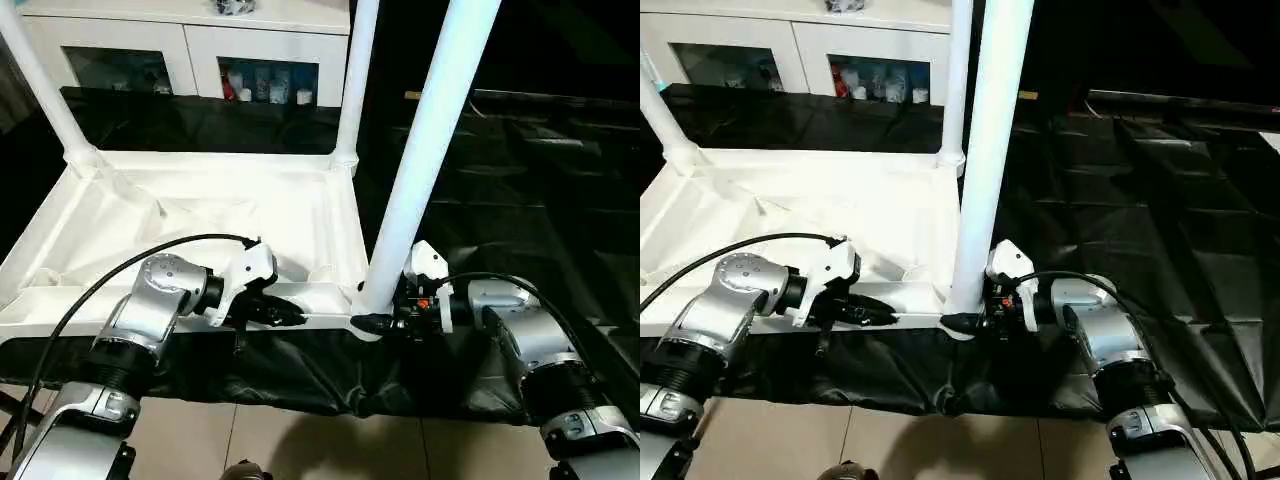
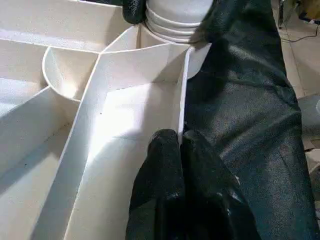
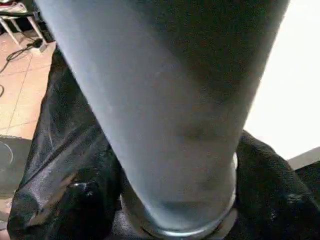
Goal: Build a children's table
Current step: Rotate leg to tighten
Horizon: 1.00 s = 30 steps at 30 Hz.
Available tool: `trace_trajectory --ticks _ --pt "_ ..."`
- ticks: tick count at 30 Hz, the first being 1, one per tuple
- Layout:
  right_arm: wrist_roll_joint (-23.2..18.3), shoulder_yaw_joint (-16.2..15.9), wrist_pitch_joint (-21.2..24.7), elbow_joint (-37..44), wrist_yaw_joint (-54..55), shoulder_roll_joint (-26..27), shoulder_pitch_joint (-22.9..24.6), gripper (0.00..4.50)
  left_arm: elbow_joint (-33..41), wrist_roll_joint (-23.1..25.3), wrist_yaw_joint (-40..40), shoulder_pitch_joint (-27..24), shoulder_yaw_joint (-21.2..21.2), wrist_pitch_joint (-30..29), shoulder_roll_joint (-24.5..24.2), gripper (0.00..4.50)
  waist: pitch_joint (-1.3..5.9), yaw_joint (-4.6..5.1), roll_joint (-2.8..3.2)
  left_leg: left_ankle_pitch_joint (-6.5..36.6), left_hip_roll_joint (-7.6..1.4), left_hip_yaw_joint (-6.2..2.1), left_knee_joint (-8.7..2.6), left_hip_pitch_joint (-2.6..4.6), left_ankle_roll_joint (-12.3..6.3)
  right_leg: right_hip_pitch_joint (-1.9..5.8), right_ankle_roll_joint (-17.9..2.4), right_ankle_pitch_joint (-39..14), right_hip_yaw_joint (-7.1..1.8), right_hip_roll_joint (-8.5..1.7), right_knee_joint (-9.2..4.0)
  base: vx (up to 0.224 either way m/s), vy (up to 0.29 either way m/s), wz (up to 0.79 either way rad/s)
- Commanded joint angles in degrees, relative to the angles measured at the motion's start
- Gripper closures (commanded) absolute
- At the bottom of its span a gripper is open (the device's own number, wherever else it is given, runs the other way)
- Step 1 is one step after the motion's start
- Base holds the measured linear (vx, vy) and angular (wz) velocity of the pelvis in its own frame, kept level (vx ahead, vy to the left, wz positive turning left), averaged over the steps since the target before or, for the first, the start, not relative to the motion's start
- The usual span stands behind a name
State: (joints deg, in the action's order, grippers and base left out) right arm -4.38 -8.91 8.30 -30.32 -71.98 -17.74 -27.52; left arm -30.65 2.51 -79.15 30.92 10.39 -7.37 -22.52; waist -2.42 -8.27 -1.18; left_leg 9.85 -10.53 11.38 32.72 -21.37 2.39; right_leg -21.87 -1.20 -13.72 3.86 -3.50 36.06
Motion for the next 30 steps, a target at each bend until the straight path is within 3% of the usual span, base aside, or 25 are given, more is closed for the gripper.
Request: trace_trajectory --ticks 1,10,12,14,15,18,20,24,29,30 --pt "-0.94 -8.35 0.46 3.10 -5.80 4.84 1.54 1.72 2.54 -2.25 3.97 0.91 1.31 0.11 4.30 4.50 3.21 -0.04 -0.27 6.19 -3.71 -1.58 -2.89 1.00 -4.02 2.38 -12.83 0.93 -3.09 -5.76 -3.78 0.000 0.000 0.00" --pt "-1.03 -7.55 0.69 4.19 -2.96 5.88 2.75 1.78 2.51 -1.96 6.22 0.24 0.74 0.34 4.89 4.50 3.20 -0.03 -0.38 6.13 -3.69 -1.58 -2.87 1.06 -4.06 2.38 -12.55 0.49 -3.09 -5.72 -3.83 0.000 0.000 0.00" --pt "1.93 -5.82 -1.64 0.08 6.19 8.49 1.76 1.78 1.55 -0.73 10.30 0.72 0.38 0.10 6.36 4.50 3.13 0.14 -0.28 6.56 -3.70 -1.57 -2.94 1.02 -3.46 2.16 -12.67 -0.21 -3.19 -5.85 -3.93 0.000 0.000 0.00" --pt "3.05 -5.47 -2.53 -1.28 9.05 9.22 1.42 1.81 1.26 -0.35 11.54 0.89 0.30 0.04 6.87 4.50 3.00 0.39 -0.45 8.21 -3.61 -1.75 -3.20 1.16 -2.29 2.31 -12.23 -3.77 -3.18 -6.09 -4.37 0.000 0.000 0.00" --pt "4.82 -4.27 -3.14 -4.61 16.08 11.18 0.39 1.81 0.73 0.43 14.25 1.32 0.35 -0.54 8.44 4.50 3.00 0.46 -0.33 8.31 -3.63 -1.77 -3.23 1.16 -1.91 2.29 -12.13 -4.53 -3.24 -6.20 -4.42 0.000 0.000 0.00" --pt "5.65 -2.92 -2.97 -7.90 22.75 13.85 -0.61 1.83 0.40 1.96 17.35 1.75 1.27 -0.96 10.56 4.50 2.43 1.25 -0.05 13.20 -3.71 -1.98 -3.91 1.71 0.44 1.93 -11.07 -12.97 -3.47 -6.24 -5.47 0.000 0.000 0.00" --pt "5.68 -2.30 -2.62 -9.31 25.85 15.56 -1.21 1.83 0.36 2.52 19.08 1.98 1.69 -1.71 12.03 4.50 2.32 1.45 0.08 14.99 -3.67 -2.12 -4.03 2.00 0.86 1.98 -10.32 -15.71 -3.56 -6.35 -5.86 0.000 0.000 0.00" --pt "7.73 -0.24 -2.12 -15.00 39.41 20.55 -4.81 1.83 -0.55 4.22 24.86 3.25 2.73 -3.50 16.51 4.50 2.43 2.07 0.16 14.94 -3.56 -2.17 -4.22 2.07 1.77 2.03 -10.14 -14.95 -3.73 -6.22 -5.82 0.000 0.000 0.00" --pt "8.15 -0.74 -5.56 -15.31 38.47 21.08 -5.15 1.83 -0.38 4.42 23.93 3.32 3.13 -2.84 16.76 4.50 2.85 1.80 0.21 10.86 -3.47 -1.97 -3.85 1.67 -0.17 2.45 -10.60 -6.51 -3.70 -6.02 -5.12 0.000 0.000 0.00" --pt "7.64 -0.11 -6.32 -15.55 37.97 20.89 -5.29 1.14 -0.19 4.32 23.33 3.14 3.03 -2.48 16.07 4.50 2.78 1.82 0.21 10.45 -3.42 -1.93 -3.83 1.63 -0.89 2.49 -10.98 -5.21 -3.64 -5.99 -5.09 0.000 0.000 0.00"
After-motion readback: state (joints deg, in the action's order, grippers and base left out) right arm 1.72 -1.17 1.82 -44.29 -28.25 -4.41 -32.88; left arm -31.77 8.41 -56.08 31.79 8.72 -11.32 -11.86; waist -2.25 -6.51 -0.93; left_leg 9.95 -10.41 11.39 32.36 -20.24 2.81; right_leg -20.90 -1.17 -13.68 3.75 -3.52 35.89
